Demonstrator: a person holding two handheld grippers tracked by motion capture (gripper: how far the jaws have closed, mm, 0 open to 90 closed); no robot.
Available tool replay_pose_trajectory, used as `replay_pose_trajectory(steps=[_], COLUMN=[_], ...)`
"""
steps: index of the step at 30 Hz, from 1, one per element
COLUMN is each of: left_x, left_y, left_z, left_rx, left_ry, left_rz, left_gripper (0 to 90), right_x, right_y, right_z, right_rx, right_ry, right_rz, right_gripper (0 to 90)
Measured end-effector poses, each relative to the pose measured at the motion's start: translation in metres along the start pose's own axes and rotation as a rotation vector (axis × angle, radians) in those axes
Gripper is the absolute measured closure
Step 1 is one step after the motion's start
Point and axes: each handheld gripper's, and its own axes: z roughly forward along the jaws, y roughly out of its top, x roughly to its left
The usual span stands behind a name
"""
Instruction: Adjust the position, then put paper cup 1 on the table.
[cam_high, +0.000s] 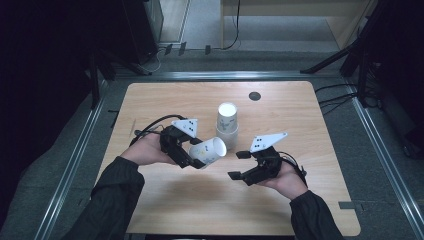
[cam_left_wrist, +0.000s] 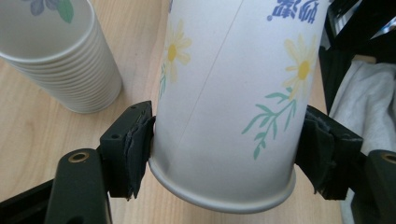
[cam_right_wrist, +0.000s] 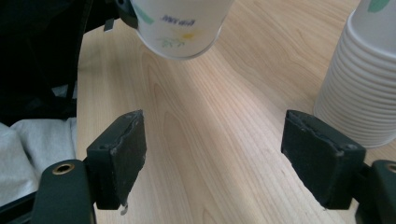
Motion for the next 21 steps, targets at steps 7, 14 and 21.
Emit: replay_pose_trajectory(steps=[7, 14, 21], left_x=[-0.005, -0.010, -0.016], left_y=[-0.002, -0.002, 0.003], left_z=[0.019, 0.039, 0.050], left_rx=[0.128, 0.223, 0.298], left_ry=[0.024, 0.014, 0.023], left_rz=[0.035, 0.067, 0.107], left_gripper=[26.4, 26.4, 26.4], right_x=[-0.001, 0.000, 0.003], right_y=[0.001, 0.003, 0.004], right_z=[0.005, 0.013, 0.030], right_rx=[0.001, 0.005, 0.035], right_ry=[0.004, 0.025, 0.068], right_rz=[-0.011, -0.041, -0.070], right_gripper=[22.8, 22.3, 22.0])
